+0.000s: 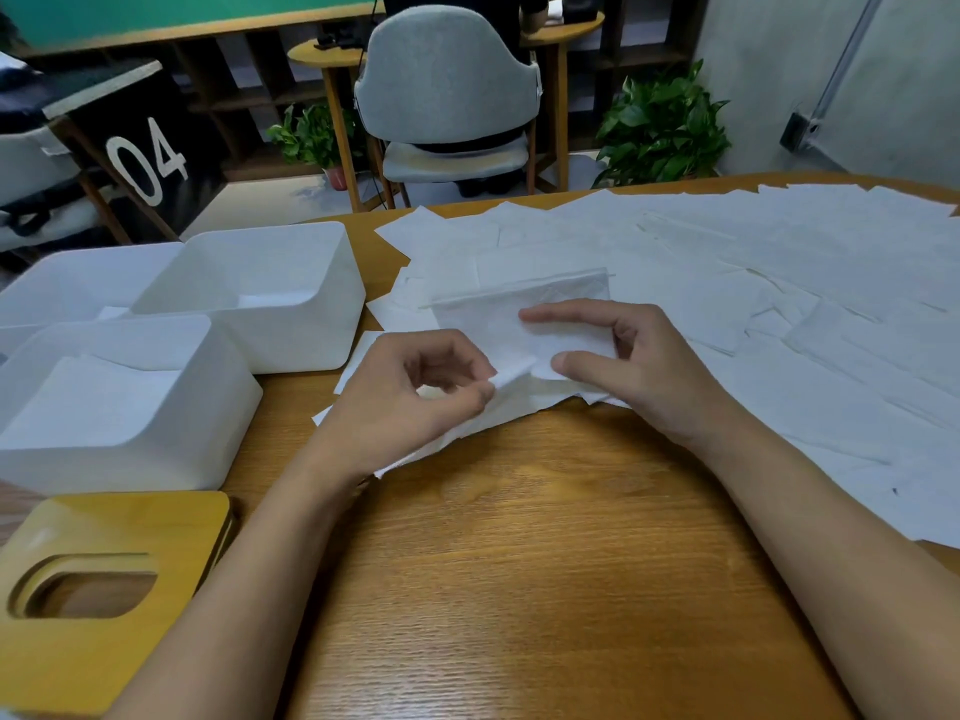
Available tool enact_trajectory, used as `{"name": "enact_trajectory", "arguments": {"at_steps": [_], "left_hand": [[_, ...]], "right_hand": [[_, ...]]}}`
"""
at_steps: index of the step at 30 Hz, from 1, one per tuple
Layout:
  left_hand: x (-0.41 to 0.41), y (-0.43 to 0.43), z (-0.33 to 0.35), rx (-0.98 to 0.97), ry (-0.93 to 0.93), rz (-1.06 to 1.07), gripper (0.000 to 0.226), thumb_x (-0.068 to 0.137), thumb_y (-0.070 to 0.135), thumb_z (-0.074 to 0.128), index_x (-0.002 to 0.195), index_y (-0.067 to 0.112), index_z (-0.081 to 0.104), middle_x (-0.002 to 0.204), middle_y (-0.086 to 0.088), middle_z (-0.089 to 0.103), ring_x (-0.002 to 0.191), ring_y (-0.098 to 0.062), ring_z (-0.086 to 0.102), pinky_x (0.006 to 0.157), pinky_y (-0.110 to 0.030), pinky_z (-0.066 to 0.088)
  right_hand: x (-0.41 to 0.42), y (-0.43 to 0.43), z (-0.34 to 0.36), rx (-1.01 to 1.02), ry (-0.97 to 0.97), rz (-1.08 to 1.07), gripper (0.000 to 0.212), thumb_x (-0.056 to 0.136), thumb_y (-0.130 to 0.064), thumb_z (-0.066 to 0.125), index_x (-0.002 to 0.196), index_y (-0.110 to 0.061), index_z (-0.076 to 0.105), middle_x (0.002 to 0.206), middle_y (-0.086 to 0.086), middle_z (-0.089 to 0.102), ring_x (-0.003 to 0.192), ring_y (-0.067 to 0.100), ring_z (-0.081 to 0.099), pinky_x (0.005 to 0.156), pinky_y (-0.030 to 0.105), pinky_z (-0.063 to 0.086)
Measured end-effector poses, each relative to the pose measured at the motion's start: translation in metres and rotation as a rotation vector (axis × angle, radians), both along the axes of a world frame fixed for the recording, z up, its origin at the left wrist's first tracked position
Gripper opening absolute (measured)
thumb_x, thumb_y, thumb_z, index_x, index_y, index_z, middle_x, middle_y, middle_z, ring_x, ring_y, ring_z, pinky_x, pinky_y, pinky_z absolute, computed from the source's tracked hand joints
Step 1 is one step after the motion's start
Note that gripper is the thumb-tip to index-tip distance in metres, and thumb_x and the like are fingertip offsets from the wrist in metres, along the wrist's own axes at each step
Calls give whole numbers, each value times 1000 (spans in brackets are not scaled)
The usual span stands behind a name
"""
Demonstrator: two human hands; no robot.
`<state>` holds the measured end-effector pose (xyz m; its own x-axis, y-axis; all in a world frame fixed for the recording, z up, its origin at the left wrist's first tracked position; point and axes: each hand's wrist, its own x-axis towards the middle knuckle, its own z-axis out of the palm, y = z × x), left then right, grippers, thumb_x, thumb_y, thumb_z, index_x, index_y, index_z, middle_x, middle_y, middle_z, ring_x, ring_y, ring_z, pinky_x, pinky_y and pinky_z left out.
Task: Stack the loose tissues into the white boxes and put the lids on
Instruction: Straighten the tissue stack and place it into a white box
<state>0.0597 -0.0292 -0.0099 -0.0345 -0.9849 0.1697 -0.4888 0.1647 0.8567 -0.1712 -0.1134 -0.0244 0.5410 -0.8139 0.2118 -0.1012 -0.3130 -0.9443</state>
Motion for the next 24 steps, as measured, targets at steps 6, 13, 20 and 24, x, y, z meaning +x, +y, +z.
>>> {"name": "enact_trajectory", "arguments": {"at_steps": [6, 13, 20, 24], "left_hand": [[3, -1, 3, 100, 275, -21, 3, 93, 5, 74, 91, 4, 76, 75, -2, 74, 72, -6, 66, 65, -14, 48], [6, -4, 6, 276, 295, 83, 57, 89, 70, 51, 105, 25, 82, 101, 0, 80, 92, -9, 74, 75, -21, 50], [8, -6, 2, 164, 150, 177, 15, 85, 33, 84, 99, 26, 82, 95, 9, 78, 92, -3, 71, 68, -12, 50], [5, -7, -1, 24, 252, 203, 15, 87, 21, 84, 101, 17, 81, 95, 4, 80, 92, -9, 74, 72, -18, 57]], "right_hand": [[6, 6, -1, 21, 21, -20, 14, 82, -20, 88, 94, -26, 83, 95, -12, 78, 94, 3, 71, 84, 21, 51], [3, -2, 0, 41, 50, -202, 9, 84, -24, 86, 86, -20, 79, 92, -12, 76, 86, -5, 69, 70, 8, 48], [3, -5, 0, 92, 42, -225, 13, 84, -32, 86, 90, -23, 80, 104, -15, 76, 103, -4, 68, 92, 18, 49], [6, 4, 5, 71, 1, -84, 22, 88, -28, 82, 110, -29, 77, 110, -15, 76, 106, 6, 71, 94, 28, 54]]}}
